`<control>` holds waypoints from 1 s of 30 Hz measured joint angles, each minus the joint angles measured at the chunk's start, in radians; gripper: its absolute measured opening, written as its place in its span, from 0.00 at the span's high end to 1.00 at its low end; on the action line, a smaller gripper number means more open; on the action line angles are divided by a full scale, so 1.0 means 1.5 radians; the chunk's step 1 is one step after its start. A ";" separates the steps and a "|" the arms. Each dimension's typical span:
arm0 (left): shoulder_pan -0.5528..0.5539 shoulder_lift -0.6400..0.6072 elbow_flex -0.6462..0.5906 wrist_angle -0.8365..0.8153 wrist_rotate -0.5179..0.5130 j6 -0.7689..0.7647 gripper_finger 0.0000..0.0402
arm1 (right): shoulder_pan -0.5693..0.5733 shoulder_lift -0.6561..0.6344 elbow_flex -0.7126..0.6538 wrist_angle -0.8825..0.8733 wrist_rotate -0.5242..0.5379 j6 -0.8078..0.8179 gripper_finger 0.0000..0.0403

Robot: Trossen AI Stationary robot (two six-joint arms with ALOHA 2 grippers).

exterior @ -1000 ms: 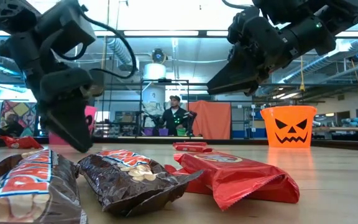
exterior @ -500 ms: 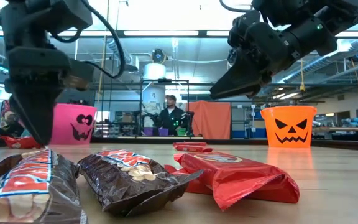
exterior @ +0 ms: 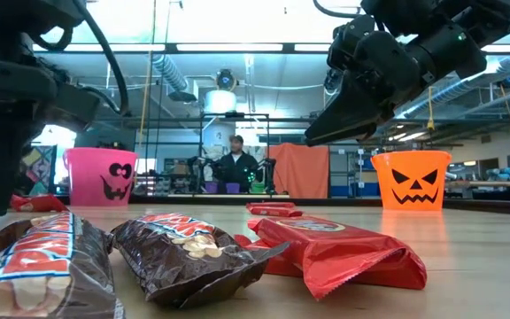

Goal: Sort candy by brand, put in halloween buckets
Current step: Put the brown chocolate bar into the pink bucket

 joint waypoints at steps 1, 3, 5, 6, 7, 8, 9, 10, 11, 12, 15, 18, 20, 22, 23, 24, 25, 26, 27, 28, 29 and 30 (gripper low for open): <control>-0.001 0.003 0.000 0.000 -0.002 0.001 0.51 | 0.000 0.000 0.000 0.000 0.000 0.000 0.62; -0.004 0.010 0.000 -0.004 -0.007 0.012 0.51 | 0.000 0.000 0.000 0.000 -0.010 0.000 0.62; -0.008 0.019 0.000 -0.006 -0.010 0.015 0.51 | 0.000 0.000 0.000 0.000 -0.015 0.001 0.62; -0.009 0.026 0.000 -0.006 -0.012 0.016 0.51 | 0.000 0.000 0.000 -0.001 -0.016 0.005 0.62; -0.009 0.032 0.001 -0.008 -0.016 0.017 0.51 | 0.001 0.000 0.000 -0.001 -0.016 0.011 0.62; -0.012 0.035 0.001 -0.008 -0.019 0.020 0.51 | 0.001 0.000 0.000 -0.002 -0.016 0.017 0.62; -0.013 0.038 0.001 -0.006 -0.026 0.025 0.51 | 0.001 0.000 0.000 -0.002 -0.019 0.021 0.62; -0.016 0.043 0.001 -0.004 -0.034 0.030 0.51 | 0.001 0.000 0.000 -0.003 -0.026 0.024 0.62; -0.018 0.046 0.002 -0.001 -0.040 0.034 0.51 | 0.001 0.000 0.000 -0.004 -0.034 0.030 0.62; -0.020 0.048 0.002 0.001 -0.041 0.036 0.51 | 0.001 0.000 0.000 -0.004 -0.041 0.037 0.62; -0.021 0.048 0.002 0.004 -0.044 0.039 0.51 | 0.004 0.000 0.000 -0.006 -0.051 0.062 0.62; -0.021 0.047 0.002 0.001 -0.045 0.041 0.51 | 0.009 0.000 0.000 -0.006 -0.048 0.067 0.62; -0.025 0.047 0.002 -0.005 -0.044 0.041 0.51 | 0.009 0.000 0.000 -0.006 -0.048 0.068 0.62; -0.031 0.047 0.002 -0.010 -0.044 0.045 0.51 | 0.010 0.000 0.000 -0.006 -0.048 0.071 0.62; -0.034 0.047 0.002 -0.011 -0.043 0.049 0.51 | 0.009 0.000 0.000 -0.006 -0.048 0.074 0.62; -0.038 0.047 0.002 -0.011 -0.041 0.049 0.51 | 0.010 0.000 0.000 -0.006 -0.048 0.075 0.62; -0.042 0.048 0.002 -0.010 -0.041 0.050 0.51 | 0.010 0.000 0.000 -0.006 -0.048 0.075 0.62; -0.046 0.048 0.002 -0.007 -0.043 0.052 0.51 | 0.011 0.000 0.000 -0.006 -0.048 0.075 0.62; -0.049 0.048 0.002 -0.005 -0.047 0.060 0.51 | 0.011 0.000 0.000 -0.006 -0.049 0.075 0.62; -0.051 0.048 0.001 -0.002 -0.052 0.074 0.51 | 0.012 0.000 0.000 -0.006 -0.049 0.075 0.62; -0.051 0.048 0.001 0.001 -0.058 0.088 0.51 | 0.012 0.000 0.000 -0.006 -0.050 0.075 0.62; -0.052 0.048 0.001 0.002 -0.066 0.098 0.51 | 0.012 0.000 0.000 -0.006 -0.050 0.074 0.62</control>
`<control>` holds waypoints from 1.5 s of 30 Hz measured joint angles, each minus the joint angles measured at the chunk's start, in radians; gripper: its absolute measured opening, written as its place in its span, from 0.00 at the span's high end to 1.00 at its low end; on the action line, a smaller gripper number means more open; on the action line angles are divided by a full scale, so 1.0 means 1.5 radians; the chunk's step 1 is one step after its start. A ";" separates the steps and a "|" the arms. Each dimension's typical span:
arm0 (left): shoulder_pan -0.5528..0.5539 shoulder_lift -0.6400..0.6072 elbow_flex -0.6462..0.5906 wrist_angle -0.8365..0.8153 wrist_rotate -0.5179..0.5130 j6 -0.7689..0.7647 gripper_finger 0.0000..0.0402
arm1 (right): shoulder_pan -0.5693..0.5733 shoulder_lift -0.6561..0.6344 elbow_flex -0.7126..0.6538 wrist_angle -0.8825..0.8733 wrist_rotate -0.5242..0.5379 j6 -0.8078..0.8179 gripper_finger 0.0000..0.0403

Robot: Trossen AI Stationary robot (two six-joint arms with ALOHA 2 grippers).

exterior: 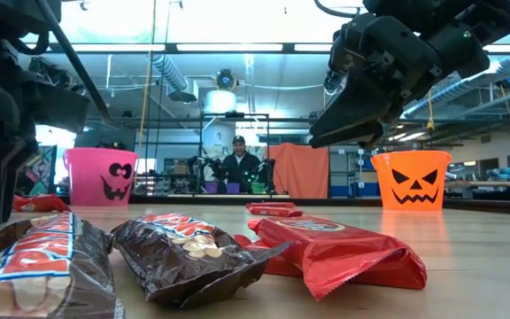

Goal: Sort candy by brand, put in halloween buckets
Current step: Put the brown chocolate bar into the pink bucket

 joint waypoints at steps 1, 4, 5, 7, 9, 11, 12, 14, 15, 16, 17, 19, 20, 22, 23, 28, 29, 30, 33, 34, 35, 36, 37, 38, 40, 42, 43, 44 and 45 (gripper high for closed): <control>0.000 0.000 0.000 0.000 -0.007 0.004 0.51 | 0.000 0.000 0.000 0.000 0.000 0.000 0.62; -0.001 0.000 0.000 0.002 -0.016 0.011 0.51 | 0.001 0.000 0.000 0.000 0.000 0.001 0.62; -0.001 0.000 0.000 0.002 -0.016 0.021 0.51 | 0.002 0.000 0.000 0.000 0.000 0.000 0.62; 0.000 0.000 0.000 0.003 -0.016 0.034 0.51 | 0.004 0.000 0.000 0.000 0.000 0.001 0.62; 0.000 0.000 -0.001 0.003 -0.014 0.041 0.51 | 0.004 0.000 0.000 0.000 -0.001 0.001 0.62; 0.000 0.000 -0.001 0.004 -0.014 0.041 0.51 | 0.004 0.000 0.000 0.000 -0.001 0.000 0.62; 0.000 0.000 -0.001 0.004 -0.016 0.041 0.51 | 0.004 0.000 0.000 0.000 -0.001 0.000 0.62; 0.000 0.001 -0.001 0.005 -0.026 0.041 0.51 | 0.004 0.000 0.000 0.000 0.000 0.000 0.62; -0.001 0.001 -0.001 0.005 -0.030 0.041 0.51 | 0.004 0.000 0.000 0.000 -0.001 0.001 0.62; -0.001 0.001 -0.001 0.006 -0.034 0.041 0.51 | 0.004 0.000 0.000 0.000 0.000 0.000 0.62; -0.001 0.001 -0.001 0.006 -0.035 0.042 0.51 | 0.004 0.000 0.000 0.000 0.000 0.000 0.62; -0.001 0.001 -0.001 0.007 -0.037 0.042 0.51 | 0.004 0.000 0.000 0.000 -0.001 0.001 0.62; -0.001 0.001 -0.001 0.007 -0.038 0.042 0.51 | 0.004 0.000 0.000 0.000 -0.001 0.000 0.62; -0.001 0.001 -0.001 0.007 -0.040 0.041 0.51 | 0.004 0.000 0.000 0.000 0.000 0.001 0.62; -0.001 0.001 -0.001 0.009 -0.039 0.040 0.51 | 0.004 0.000 0.000 0.000 -0.001 0.000 0.62; 0.000 0.001 -0.004 0.053 -0.034 0.046 0.51 | 0.004 0.000 0.000 0.000 0.000 0.001 0.62; 0.000 0.002 -0.003 0.084 -0.034 0.055 0.51 | 0.004 0.000 0.000 0.000 0.000 0.001 0.62; 0.000 0.004 -0.002 0.097 -0.034 0.060 0.51 | 0.004 0.000 0.000 0.000 0.000 0.001 0.62; 0.001 0.003 -0.002 0.102 -0.037 0.074 0.51 | 0.004 0.000 0.000 -0.001 0.003 0.001 0.62; 0.001 0.003 -0.002 0.101 -0.039 0.074 0.51 | 0.004 0.000 0.000 -0.002 0.003 0.001 0.62; 0.001 0.003 -0.002 0.101 -0.040 0.074 0.51 | 0.004 0.000 0.000 -0.003 0.003 0.001 0.62; 0.001 0.003 -0.002 0.101 -0.040 0.074 0.51 | 0.004 0.000 0.000 -0.005 0.003 0.001 0.62; 0.001 0.003 -0.002 0.102 -0.040 0.074 0.51 | 0.004 0.000 0.000 -0.010 0.003 0.001 0.62; 0.001 0.003 -0.002 0.103 -0.040 0.074 0.51 | 0.004 0.000 0.000 -0.013 0.004 0.001 0.62; 0.001 0.003 -0.002 0.109 -0.040 0.072 0.51 | 0.004 0.000 0.000 -0.014 0.004 0.001 0.62; 0.001 0.007 -0.001 0.121 -0.042 0.071 0.51 | 0.004 0.000 0.000 -0.014 0.004 0.001 0.62; 0.001 0.010 -0.001 0.126 -0.042 0.071 0.51 | 0.004 0.000 0.000 -0.015 0.004 0.001 0.62; 0.001 0.012 -0.001 0.132 -0.042 0.071 0.50 | 0.004 0.000 0.000 -0.015 0.004 0.001 0.62; 0.001 0.015 -0.001 0.136 -0.042 0.071 0.50 | 0.004 0.000 0.000 -0.014 0.004 0.001 0.62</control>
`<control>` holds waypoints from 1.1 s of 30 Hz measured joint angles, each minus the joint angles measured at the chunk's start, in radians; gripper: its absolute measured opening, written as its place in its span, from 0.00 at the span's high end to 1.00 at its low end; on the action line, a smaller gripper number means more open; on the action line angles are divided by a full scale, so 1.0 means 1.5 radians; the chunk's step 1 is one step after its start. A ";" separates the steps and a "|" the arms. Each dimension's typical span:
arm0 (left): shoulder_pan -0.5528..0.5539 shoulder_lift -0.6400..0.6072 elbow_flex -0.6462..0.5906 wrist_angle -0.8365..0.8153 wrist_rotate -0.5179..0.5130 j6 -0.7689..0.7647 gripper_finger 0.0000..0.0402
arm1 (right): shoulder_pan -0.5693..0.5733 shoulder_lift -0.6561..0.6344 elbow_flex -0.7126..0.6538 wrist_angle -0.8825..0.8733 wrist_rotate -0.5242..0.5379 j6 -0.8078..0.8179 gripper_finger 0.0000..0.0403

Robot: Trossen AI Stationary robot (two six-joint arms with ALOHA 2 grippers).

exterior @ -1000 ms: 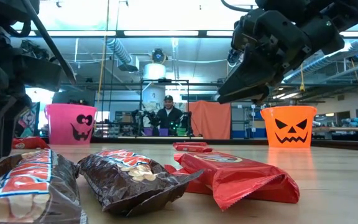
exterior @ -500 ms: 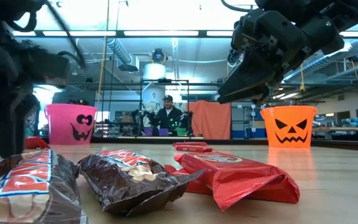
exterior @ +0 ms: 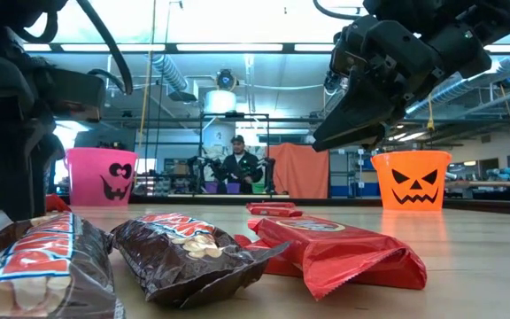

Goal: Sort candy by brand, put in halloween buckets
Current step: Put the brown chocolate bar into the pink bucket

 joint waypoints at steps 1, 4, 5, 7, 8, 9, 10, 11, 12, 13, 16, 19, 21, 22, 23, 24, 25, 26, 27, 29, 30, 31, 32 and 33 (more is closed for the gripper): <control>0.000 0.001 0.000 0.000 0.000 0.000 0.50 | 0.000 0.000 0.000 0.000 0.000 0.000 0.62; 0.000 0.000 0.000 0.000 0.000 -0.012 0.49 | 0.000 0.000 0.000 0.000 0.000 0.000 0.62; 0.000 0.000 0.000 0.000 0.001 -0.013 0.48 | 0.000 0.000 0.000 0.000 0.000 0.000 0.62; 0.000 0.000 0.000 0.006 0.007 -0.017 0.46 | 0.000 0.000 0.000 -0.001 0.000 0.005 0.62; 0.000 0.000 0.000 0.010 0.012 -0.019 0.45 | 0.000 0.000 0.000 -0.001 0.000 0.008 0.62; 0.000 0.000 0.000 0.015 0.015 -0.024 0.44 | 0.000 0.000 0.000 -0.001 0.000 0.010 0.62; 0.000 0.000 0.000 0.021 0.017 -0.028 0.43 | 0.000 0.000 0.000 -0.001 0.000 0.010 0.62; 0.000 0.001 0.000 0.029 0.017 -0.030 0.42 | 0.000 0.000 0.000 -0.002 0.000 0.010 0.62; 0.000 0.001 0.000 0.040 0.018 -0.031 0.41 | 0.000 0.000 0.000 -0.002 0.000 0.011 0.62; 0.000 0.001 0.000 0.049 0.020 -0.033 0.40 | 0.000 0.000 0.000 -0.001 0.000 0.012 0.62; 0.000 0.013 0.000 0.080 0.020 -0.047 0.37 | 0.000 0.000 0.000 -0.001 -0.001 0.017 0.62; -0.001 0.038 0.003 0.107 0.023 -0.062 0.35 | 0.000 0.000 0.000 -0.001 -0.004 0.019 0.62; 0.000 0.053 0.004 0.108 0.023 -0.079 0.34 | 0.001 0.000 0.000 -0.002 -0.005 0.023 0.62; 0.000 0.059 0.006 0.101 0.023 -0.085 0.34 | 0.001 0.000 0.000 -0.002 -0.005 0.024 0.62; 0.001 0.061 0.009 0.092 0.023 -0.088 0.34 | 0.001 0.000 0.000 -0.002 -0.005 0.025 0.62; 0.001 0.062 0.011 0.082 0.023 -0.090 0.35 | 0.001 0.000 0.000 -0.002 -0.005 0.025 0.62; 0.001 0.063 0.016 0.069 0.021 -0.096 0.35 | 0.001 0.000 0.000 -0.001 -0.005 0.025 0.62; 0.001 0.063 0.019 0.061 0.017 -0.099 0.35 | 0.001 0.000 0.000 -0.001 -0.005 0.027 0.62; 0.000 0.064 0.022 0.055 0.008 -0.100 0.36 | 0.001 0.000 0.000 -0.002 -0.005 0.028 0.62; 0.000 0.066 0.029 0.051 0.001 -0.098 0.37 | 0.002 0.000 0.000 0.000 -0.004 0.030 0.62; 0.000 0.072 0.032 0.051 0.000 -0.091 0.38 | 0.002 0.000 0.000 0.000 -0.001 0.030 0.62; 0.000 0.077 0.036 0.049 -0.001 -0.078 0.38 | 0.003 0.000 0.000 0.000 0.001 0.033 0.62; 0.000 0.082 0.039 0.047 -0.001 -0.065 0.38 | 0.004 0.000 0.000 0.000 0.001 0.035 0.62; 0.000 0.087 0.041 0.045 -0.001 -0.056 0.39 | 0.004 0.000 0.000 -0.001 0.001 0.035 0.62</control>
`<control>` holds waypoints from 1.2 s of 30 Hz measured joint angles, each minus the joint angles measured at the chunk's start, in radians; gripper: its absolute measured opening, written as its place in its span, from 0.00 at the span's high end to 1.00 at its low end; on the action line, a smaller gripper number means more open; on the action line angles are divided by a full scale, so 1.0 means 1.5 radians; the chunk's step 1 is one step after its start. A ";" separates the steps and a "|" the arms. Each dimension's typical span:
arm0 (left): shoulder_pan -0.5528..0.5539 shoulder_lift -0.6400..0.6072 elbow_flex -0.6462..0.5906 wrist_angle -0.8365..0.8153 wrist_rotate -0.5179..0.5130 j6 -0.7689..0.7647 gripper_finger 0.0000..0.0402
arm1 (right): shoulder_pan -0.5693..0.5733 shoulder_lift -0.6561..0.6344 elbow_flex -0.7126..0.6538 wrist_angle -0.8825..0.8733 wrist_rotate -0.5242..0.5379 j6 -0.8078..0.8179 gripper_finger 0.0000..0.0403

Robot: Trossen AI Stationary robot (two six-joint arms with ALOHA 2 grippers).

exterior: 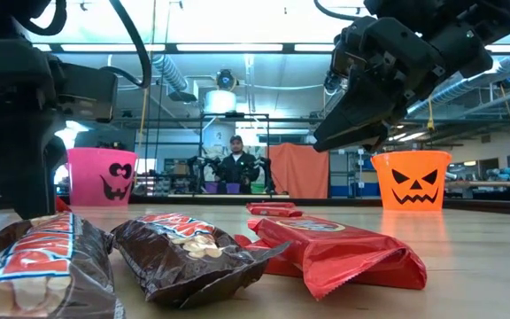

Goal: Sort candy by brand, put in halloween buckets
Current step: Put the brown chocolate bar into the pink bucket

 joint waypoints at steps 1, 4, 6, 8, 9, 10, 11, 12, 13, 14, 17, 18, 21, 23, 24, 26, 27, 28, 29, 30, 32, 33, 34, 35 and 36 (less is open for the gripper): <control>0.000 0.004 0.001 -0.003 0.002 0.005 0.39 | 0.001 0.000 0.000 0.000 0.000 0.000 0.62; 0.001 0.005 0.004 -0.015 0.019 0.008 0.39 | 0.003 0.000 0.000 -0.003 0.002 -0.001 0.62; 0.002 0.002 0.015 -0.037 0.043 0.010 0.39 | 0.003 0.000 0.000 -0.002 0.002 0.000 0.62; 0.004 -0.004 0.039 -0.085 0.103 0.020 0.39 | 0.003 0.000 0.000 -0.003 0.002 0.000 0.62; 0.004 -0.006 0.055 -0.119 0.143 0.025 0.38 | 0.003 0.000 0.000 -0.003 0.002 0.000 0.62; -0.001 -0.006 0.073 -0.163 0.191 0.026 0.38 | 0.003 0.000 0.000 -0.003 0.002 0.000 0.62; -0.009 -0.006 0.091 -0.202 0.229 0.025 0.38 | 0.003 0.000 0.000 -0.002 0.002 0.000 0.62; -0.020 -0.006 0.112 -0.237 0.265 0.028 0.38 | 0.003 0.000 0.000 -0.002 0.002 0.000 0.62; -0.032 -0.006 0.130 -0.259 0.285 0.035 0.38 | 0.003 0.000 0.000 -0.003 0.002 0.000 0.62; -0.044 -0.008 0.143 -0.279 0.300 0.040 0.38 | 0.003 0.000 0.000 -0.002 0.002 0.000 0.62; -0.073 -0.007 0.147 -0.313 0.293 0.019 0.38 | 0.003 0.000 0.000 -0.003 0.001 -0.001 0.62; -0.081 -0.007 0.146 -0.305 0.281 0.005 0.38 | 0.003 0.000 0.000 -0.003 0.002 -0.002 0.62; -0.095 -0.003 0.131 -0.293 0.256 -0.045 0.38 | 0.003 0.000 0.000 -0.003 0.012 -0.006 0.62; -0.096 0.005 0.114 -0.275 0.242 -0.067 0.38 | 0.004 0.000 0.000 -0.003 0.017 -0.006 0.62; -0.095 0.006 0.104 -0.260 0.231 -0.072 0.38 | 0.005 0.000 0.000 -0.003 0.017 -0.006 0.62; -0.095 0.011 0.082 -0.234 0.225 -0.074 0.38 | 0.010 0.000 0.000 -0.008 0.017 -0.004 0.62; -0.094 0.009 0.070 -0.215 0.227 -0.073 0.39 | 0.014 0.000 0.000 -0.011 0.017 -0.004 0.62; -0.092 0.007 0.059 -0.201 0.229 -0.069 0.39 | 0.017 0.000 0.000 -0.012 0.017 -0.004 0.62; -0.090 0.007 0.052 -0.193 0.235 -0.063 0.41 | 0.020 0.000 0.000 -0.015 0.017 -0.004 0.62; -0.089 0.006 0.048 -0.195 0.240 -0.062 0.42 | 0.022 0.000 0.000 -0.018 0.017 -0.004 0.62; -0.085 0.008 0.048 -0.221 0.240 -0.060 0.47 | 0.025 0.000 0.000 -0.018 0.017 -0.006 0.62; -0.081 0.008 0.049 -0.236 0.240 -0.060 0.51 | 0.025 0.000 0.000 -0.018 0.018 -0.006 0.62; -0.077 0.008 0.050 -0.257 0.240 -0.059 0.55 | 0.025 0.000 0.000 -0.017 0.021 -0.007 0.62; -0.072 0.007 0.049 -0.275 0.239 -0.059 0.60 | 0.025 0.000 0.000 -0.014 0.026 -0.007 0.62; -0.066 0.004 0.048 -0.288 0.231 -0.056 0.65 | 0.025 0.000 0.000 -0.013 0.034 -0.007 0.62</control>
